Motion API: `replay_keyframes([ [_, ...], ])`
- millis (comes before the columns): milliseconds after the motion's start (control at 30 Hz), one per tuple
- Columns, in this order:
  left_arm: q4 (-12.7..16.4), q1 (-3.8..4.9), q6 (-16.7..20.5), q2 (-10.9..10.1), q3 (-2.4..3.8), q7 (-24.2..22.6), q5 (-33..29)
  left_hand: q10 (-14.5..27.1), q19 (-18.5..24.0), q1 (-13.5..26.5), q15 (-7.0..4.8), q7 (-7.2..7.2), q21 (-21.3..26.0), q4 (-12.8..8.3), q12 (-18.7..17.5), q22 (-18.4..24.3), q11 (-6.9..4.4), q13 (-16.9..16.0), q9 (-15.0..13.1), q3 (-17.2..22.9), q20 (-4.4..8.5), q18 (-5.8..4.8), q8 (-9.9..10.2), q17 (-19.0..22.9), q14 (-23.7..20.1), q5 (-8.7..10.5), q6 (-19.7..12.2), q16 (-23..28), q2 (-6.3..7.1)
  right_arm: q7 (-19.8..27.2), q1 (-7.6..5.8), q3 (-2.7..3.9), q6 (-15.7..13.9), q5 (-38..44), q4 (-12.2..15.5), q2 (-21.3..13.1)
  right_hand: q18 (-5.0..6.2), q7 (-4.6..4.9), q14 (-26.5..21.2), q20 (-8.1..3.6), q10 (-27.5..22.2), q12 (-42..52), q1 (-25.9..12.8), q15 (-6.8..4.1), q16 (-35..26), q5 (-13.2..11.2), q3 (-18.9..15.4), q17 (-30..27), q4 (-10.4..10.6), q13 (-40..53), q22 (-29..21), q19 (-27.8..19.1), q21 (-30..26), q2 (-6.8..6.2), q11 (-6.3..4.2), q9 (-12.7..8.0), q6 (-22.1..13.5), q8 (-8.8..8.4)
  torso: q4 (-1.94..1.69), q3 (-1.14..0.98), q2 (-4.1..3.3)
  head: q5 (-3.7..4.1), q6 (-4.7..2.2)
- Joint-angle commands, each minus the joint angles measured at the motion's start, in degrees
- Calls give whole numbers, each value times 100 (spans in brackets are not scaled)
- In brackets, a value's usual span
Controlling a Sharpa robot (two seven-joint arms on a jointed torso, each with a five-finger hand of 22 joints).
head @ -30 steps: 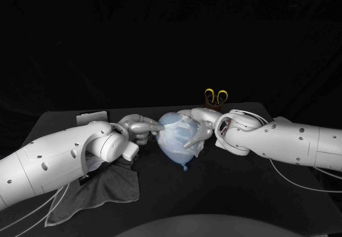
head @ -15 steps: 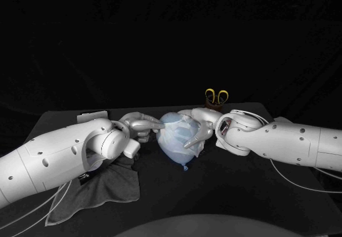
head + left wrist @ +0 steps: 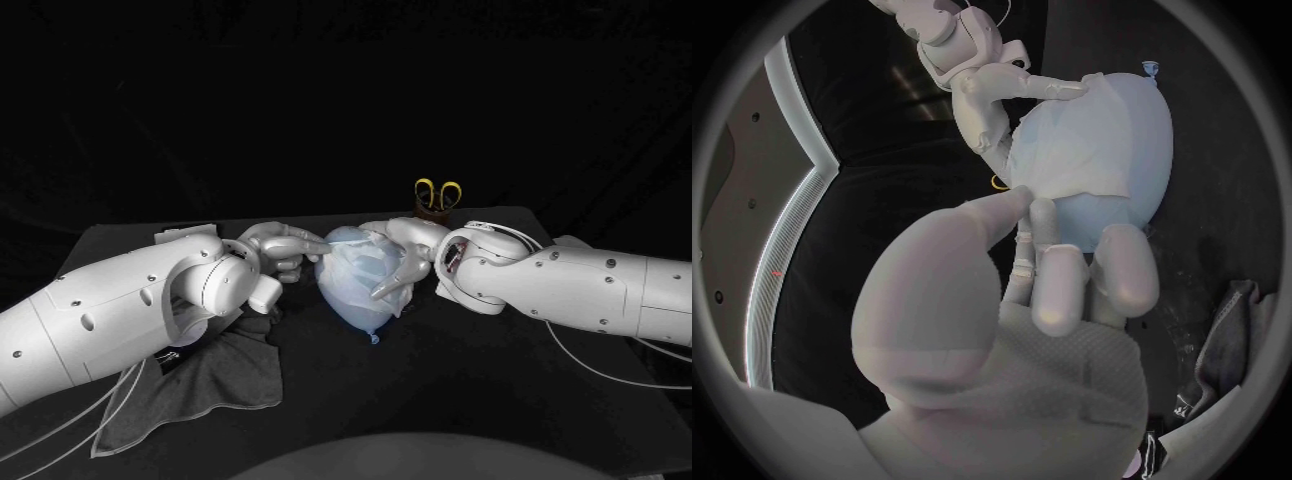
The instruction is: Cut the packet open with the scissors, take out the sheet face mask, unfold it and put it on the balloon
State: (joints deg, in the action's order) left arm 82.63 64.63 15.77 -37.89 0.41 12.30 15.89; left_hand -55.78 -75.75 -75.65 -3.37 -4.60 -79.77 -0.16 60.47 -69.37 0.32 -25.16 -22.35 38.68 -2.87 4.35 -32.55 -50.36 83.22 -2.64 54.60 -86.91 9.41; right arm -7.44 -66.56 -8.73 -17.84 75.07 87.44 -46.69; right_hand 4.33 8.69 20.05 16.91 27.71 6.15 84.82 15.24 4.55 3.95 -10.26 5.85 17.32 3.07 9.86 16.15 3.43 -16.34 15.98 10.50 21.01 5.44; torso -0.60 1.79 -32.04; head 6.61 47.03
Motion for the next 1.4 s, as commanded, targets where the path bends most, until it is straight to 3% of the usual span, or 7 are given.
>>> replay_keyframes([
  [33, -16, 32, -20, -17, 22, -87, -182, 5, 45, 10, 36, -44, 40, -23, -28, 2, 29, 7, -52, 26, 0, 55, -21, 5, -16, -18, 10, -20, -1, -114, 82, -66, 370, 58, -6, 6, 67, 852, -12, -17, 33, 20, -1, 10, -16, 12, 48, -9, 0, 8, 1, 37, 17, 37, -8, 6, 46, 25, -6, 5, 0, 5, -7],
  [167, -23, 43, -23, -31, 26, -91, -236, 4, 50, 37, 42, -46, 43, -26, -23, 8, 37, 7, -63, 27, -6, 56, -30, 17, -20, -17, 14, -21, 15, -116, 83, -66, 372, 59, -6, 4, 67, 852, -12, -17, 33, 20, -1, 10, -16, 12, 48, -9, 0, 8, 1, 37, 17, 37, -8, 6, 46, 25, -3, 7, 0, 0, -11],
  [800, -158, 62, 256, -30, 31, -338, -583, -81, 45, 231, 32, -22, 50, 121, -7, 4, 19, 29, -168, 121, -16, 58, -66, -63, 2, -18, -236, -48, -202, -122, 88, -68, 359, 65, -3, -2, 67, 852, -12, -17, 33, 20, -1, 10, -16, 12, 48, -9, 0, 8, 1, 37, 17, 37, -8, 6, 46, 25, 4, 0, -1, -19, -27],
  [933, -186, 70, 242, -54, 30, -292, -595, -84, 42, 252, 33, -21, 49, 137, -7, 1, 21, 30, -176, 124, -16, 58, -72, -79, 7, -17, -249, -51, -213, -115, 88, -68, 318, 65, -3, -4, 66, 847, -23, -16, 24, 18, 18, 13, -23, 15, 40, -17, 3, 7, 0, 45, 19, 18, 1, -52, -82, -18, -5, 0, 3, -17, -29],
  [1000, -189, 72, 220, -69, 30, -254, -586, -87, 37, 276, 33, -17, 46, 153, -5, -5, 20, 31, -182, 122, -17, 56, -79, -73, 7, -18, -256, -52, -214, -110, 88, -68, 296, 65, -3, -4, 57, 806, -29, -14, 8, 14, 22, 36, -27, 19, 22, -23, 1, 6, -2, 54, 21, 1, 63, -158, -341, -110, -5, 0, 4, -17, -29],
  [1200, -161, 77, 91, -149, 27, -105, -524, -87, 28, 304, 26, -2, 42, 167, -5, -14, 7, 34, -200, 145, -16, 55, -104, -75, 10, -20, -259, -55, -224, -97, 89, -68, 231, 65, -10, -2, 42, 789, -66, -15, -16, 9, 26, 49, -41, 22, 13, -37, 1, 4, -4, 62, 23, -12, 77, -208, -467, -153, -6, 4, 4, -23, -37],
  [1400, -97, 77, -49, -211, 23, 0, -474, -78, 29, 293, 16, 3, 46, 99, -8, -10, -1, 38, -230, 159, -10, 56, -151, -70, 12, -18, -251, -57, -148, -33, 89, -68, 68, -6, -13, -10, 32, 787, -106, -17, -31, 6, 13, 55, -56, 24, -35, -51, 3, 4, -1, 81, 27, -35, 81, -249, -567, -187, -7, 4, 1, -26, -56],
])
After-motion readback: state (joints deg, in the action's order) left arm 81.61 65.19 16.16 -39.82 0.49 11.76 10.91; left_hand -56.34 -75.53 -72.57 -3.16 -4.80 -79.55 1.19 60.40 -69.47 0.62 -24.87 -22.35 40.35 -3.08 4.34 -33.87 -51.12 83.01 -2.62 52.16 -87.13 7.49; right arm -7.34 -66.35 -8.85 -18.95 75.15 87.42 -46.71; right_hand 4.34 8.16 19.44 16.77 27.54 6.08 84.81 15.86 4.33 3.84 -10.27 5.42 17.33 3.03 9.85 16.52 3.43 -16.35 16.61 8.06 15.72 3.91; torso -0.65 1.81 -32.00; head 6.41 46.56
